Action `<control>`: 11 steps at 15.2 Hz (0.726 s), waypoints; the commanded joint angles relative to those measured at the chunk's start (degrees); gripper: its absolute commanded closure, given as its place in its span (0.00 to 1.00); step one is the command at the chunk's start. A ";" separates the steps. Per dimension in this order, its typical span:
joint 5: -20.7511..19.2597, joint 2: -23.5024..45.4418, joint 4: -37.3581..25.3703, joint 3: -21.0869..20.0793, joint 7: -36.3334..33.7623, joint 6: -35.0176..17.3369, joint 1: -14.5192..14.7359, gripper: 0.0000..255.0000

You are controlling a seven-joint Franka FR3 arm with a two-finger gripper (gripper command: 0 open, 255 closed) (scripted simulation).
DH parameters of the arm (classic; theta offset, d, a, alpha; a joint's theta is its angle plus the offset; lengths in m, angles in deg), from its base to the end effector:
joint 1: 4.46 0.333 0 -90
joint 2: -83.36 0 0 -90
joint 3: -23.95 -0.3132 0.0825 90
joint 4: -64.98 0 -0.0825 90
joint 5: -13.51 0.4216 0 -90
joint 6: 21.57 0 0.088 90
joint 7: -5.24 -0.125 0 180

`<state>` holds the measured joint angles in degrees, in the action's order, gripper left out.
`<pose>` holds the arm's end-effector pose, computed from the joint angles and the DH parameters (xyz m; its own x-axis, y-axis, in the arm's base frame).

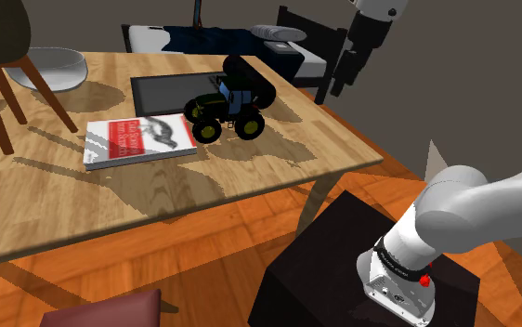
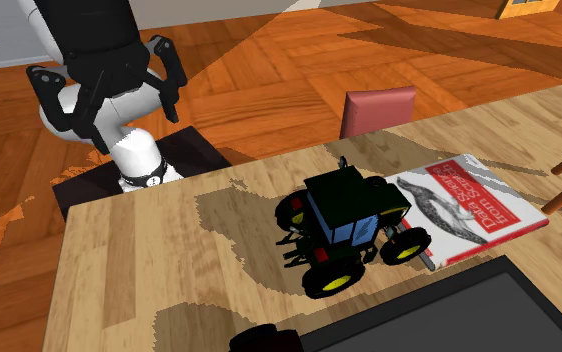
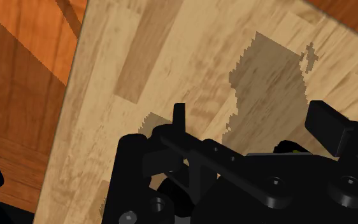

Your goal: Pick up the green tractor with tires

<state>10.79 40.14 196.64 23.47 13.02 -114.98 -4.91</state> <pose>0.3633 -0.0048 0.5949 0.9875 0.1367 0.0785 0.1319 -0.9892 0.0644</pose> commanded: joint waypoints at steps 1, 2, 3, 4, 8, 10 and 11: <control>0.00 0.00 0.00 0.00 0.00 0.00 0.00 0.00; 0.65 1.66 -0.82 -0.94 -1.72 -0.84 0.02 0.00; 1.24 3.37 -1.72 -1.88 -3.42 -1.66 0.02 0.00; 1.78 5.13 -2.71 -2.79 -5.11 -2.45 -0.01 0.00; 3.31 12.55 -7.51 -6.23 -11.75 -5.23 -0.26 0.00; 3.68 16.47 -10.42 -7.84 -15.04 -6.36 -0.46 0.00; 3.76 18.48 -11.99 -8.61 -16.67 -6.85 -0.57 0.00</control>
<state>14.54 55.83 186.77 15.52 -2.09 -121.08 -5.23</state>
